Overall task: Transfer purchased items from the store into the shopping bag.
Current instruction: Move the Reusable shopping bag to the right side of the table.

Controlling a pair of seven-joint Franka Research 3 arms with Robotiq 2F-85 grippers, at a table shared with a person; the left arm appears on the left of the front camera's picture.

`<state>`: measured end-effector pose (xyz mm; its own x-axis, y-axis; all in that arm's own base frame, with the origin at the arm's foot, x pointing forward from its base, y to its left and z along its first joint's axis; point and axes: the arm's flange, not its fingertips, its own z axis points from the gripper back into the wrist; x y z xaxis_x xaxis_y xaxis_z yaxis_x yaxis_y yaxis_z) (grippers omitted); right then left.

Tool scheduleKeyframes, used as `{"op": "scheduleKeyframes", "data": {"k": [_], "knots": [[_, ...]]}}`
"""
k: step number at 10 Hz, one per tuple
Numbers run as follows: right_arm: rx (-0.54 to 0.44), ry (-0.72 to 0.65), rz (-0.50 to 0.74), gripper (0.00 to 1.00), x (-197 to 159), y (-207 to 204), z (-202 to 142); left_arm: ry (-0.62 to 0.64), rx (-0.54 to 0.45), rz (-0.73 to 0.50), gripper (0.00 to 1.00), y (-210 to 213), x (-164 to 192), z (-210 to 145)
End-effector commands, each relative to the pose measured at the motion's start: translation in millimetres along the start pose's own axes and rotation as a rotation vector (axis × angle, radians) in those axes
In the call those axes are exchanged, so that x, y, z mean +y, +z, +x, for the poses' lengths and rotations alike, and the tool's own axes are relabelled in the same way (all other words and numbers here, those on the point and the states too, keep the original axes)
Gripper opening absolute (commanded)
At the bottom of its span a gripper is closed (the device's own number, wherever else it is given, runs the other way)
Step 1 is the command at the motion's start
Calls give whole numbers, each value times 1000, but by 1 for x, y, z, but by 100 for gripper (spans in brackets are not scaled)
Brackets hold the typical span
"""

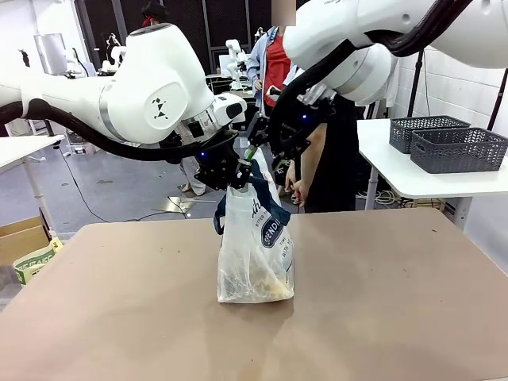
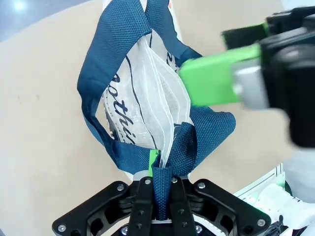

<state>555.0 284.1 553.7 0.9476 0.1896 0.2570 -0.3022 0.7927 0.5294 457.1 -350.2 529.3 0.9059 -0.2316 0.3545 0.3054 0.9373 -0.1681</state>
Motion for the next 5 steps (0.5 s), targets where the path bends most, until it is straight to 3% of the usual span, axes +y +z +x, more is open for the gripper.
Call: {"op": "scheduleKeyframes", "data": {"k": [1,3,5], "knots": [[13,6,17,100,-26,12,-10,8,1,-10,0,2,1,0],[46,89,-16,100,-53,25,-10,8,1,-10,0,2,1,0],[167,390,-69,100,-59,42,-29,8,1,-10,0,2,1,0]]}}
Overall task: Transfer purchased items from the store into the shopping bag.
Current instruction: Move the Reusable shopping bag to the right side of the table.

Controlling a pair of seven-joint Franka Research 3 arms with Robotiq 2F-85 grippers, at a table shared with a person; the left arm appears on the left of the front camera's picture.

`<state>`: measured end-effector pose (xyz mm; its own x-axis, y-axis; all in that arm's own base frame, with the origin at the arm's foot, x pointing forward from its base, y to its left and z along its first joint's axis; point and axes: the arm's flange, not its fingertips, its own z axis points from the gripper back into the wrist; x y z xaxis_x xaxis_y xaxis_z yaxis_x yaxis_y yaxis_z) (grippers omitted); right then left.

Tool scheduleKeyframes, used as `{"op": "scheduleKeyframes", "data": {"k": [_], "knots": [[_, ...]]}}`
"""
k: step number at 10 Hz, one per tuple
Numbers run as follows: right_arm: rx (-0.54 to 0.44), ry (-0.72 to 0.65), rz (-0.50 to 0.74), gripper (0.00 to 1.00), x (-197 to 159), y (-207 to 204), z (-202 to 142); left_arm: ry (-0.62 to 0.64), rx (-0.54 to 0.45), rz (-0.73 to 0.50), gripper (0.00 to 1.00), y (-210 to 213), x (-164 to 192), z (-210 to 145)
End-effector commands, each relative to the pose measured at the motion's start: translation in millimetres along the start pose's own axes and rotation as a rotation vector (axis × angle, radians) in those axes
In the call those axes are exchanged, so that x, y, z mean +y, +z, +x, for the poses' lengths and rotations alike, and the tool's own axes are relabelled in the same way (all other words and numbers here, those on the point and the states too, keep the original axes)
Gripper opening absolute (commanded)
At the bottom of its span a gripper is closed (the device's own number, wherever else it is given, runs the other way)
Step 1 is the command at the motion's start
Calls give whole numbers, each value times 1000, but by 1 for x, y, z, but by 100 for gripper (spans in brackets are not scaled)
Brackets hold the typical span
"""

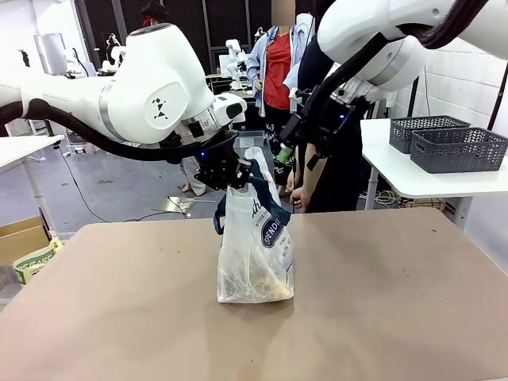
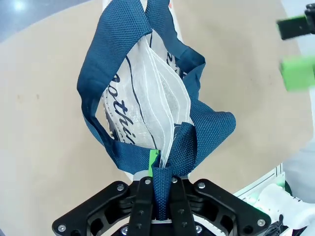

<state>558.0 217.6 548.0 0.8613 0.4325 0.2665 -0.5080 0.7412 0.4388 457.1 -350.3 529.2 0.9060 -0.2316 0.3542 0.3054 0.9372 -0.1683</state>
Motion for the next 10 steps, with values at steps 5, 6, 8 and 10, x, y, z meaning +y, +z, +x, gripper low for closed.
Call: {"op": "scheduleKeyframes", "data": {"k": [5,6,8,10], "knots": [[48,515,-190,100,17,27,-72,8,0,-10,0,2,1,0],[-11,509,-186,100,13,26,-73,8,0,-10,0,2,1,0],[103,469,-161,100,25,38,-57,8,0,-10,0,2,1,0],[103,469,-161,100,25,38,-57,8,0,-10,0,2,1,0]]}}
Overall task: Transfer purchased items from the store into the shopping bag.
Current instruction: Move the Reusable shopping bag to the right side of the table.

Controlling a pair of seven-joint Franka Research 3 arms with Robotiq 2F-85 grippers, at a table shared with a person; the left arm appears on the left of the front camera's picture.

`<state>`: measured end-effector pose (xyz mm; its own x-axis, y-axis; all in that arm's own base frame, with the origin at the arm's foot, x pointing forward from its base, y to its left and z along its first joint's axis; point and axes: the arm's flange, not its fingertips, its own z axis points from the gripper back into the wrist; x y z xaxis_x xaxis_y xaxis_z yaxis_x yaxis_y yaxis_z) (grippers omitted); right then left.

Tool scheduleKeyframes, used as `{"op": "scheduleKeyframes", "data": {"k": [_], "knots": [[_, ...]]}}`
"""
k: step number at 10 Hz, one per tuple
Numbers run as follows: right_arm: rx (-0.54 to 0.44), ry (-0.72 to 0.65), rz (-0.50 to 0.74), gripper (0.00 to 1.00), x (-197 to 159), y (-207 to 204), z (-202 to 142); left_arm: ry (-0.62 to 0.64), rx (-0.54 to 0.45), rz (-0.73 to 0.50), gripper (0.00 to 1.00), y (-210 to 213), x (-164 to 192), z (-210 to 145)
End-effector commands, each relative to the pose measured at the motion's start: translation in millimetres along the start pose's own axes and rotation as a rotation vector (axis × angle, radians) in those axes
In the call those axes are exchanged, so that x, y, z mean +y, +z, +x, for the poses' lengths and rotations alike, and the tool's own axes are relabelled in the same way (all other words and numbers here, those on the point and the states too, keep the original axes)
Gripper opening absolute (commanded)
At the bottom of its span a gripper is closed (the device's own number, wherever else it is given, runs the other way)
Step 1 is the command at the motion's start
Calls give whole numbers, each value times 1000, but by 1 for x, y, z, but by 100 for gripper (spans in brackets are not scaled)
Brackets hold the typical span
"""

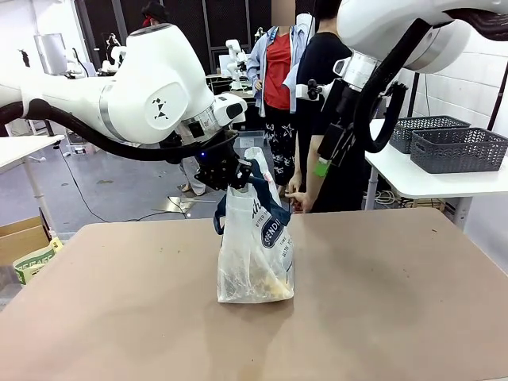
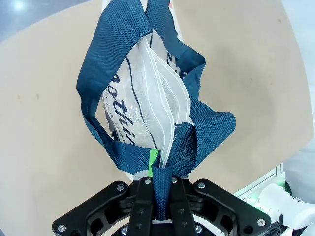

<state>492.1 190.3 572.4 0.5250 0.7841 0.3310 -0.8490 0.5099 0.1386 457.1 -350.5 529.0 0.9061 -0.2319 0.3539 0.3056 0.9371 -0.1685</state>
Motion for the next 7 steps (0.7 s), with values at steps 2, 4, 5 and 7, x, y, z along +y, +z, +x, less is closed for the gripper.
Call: {"op": "scheduleKeyframes", "data": {"k": [2,4,5,7], "knots": [[16,-18,8,100,-2,3,5,9,0,-9,0,2,1,0],[16,-18,8,100,-2,3,5,9,0,-9,0,2,1,0],[16,-18,8,100,-2,3,5,0,0,0,0,0,0,0],[16,-18,8,100,-2,3,5,-16,-16,62,0,18,-12,8]]}}
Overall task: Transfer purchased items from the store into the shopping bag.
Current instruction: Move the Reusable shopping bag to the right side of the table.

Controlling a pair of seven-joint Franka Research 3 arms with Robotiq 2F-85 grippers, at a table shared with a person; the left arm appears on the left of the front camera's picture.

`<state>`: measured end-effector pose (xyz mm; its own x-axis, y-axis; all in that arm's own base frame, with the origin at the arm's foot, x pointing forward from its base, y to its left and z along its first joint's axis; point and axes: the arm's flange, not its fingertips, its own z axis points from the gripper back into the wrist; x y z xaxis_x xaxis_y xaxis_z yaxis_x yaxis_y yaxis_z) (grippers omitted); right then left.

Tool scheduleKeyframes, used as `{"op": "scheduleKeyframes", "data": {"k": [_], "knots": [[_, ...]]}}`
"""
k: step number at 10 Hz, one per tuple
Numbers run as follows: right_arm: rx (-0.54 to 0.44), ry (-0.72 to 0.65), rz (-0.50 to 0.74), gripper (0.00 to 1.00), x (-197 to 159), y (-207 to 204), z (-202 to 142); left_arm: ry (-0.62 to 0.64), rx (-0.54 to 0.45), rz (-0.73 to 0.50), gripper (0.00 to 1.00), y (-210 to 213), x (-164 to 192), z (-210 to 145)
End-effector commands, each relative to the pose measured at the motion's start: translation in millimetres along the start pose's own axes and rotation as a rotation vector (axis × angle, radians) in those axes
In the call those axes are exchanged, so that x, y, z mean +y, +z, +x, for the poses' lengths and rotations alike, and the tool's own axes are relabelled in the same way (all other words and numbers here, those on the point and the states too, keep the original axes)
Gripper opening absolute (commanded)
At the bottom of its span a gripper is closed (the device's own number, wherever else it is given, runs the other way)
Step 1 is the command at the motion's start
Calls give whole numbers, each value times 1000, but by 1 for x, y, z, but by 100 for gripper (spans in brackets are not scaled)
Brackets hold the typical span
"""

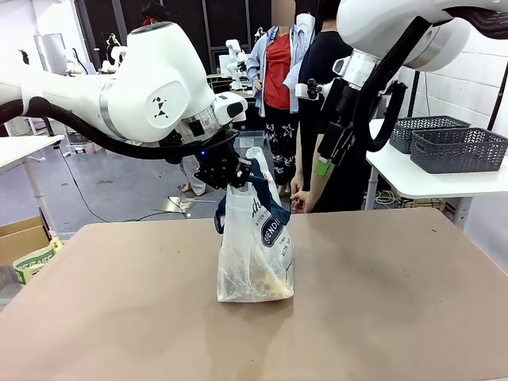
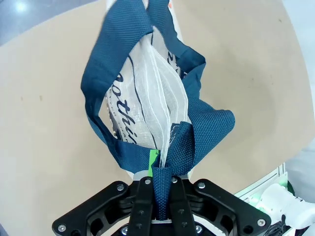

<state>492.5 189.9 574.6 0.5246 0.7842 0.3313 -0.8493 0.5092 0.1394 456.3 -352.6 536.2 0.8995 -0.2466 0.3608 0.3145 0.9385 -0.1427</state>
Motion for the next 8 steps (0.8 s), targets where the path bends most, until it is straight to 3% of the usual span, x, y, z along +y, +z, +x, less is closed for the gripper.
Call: {"op": "scheduleKeyframes", "data": {"k": [1,6,8], "knots": [[0,0,0,100,0,0,0,-6,-13,48,0,15,-11,7],[-393,32,-73,100,-16,23,-12,26,-60,71,0,56,-2,7],[-343,110,-57,100,-11,18,-16,59,-83,92,0,85,14,4]]}}
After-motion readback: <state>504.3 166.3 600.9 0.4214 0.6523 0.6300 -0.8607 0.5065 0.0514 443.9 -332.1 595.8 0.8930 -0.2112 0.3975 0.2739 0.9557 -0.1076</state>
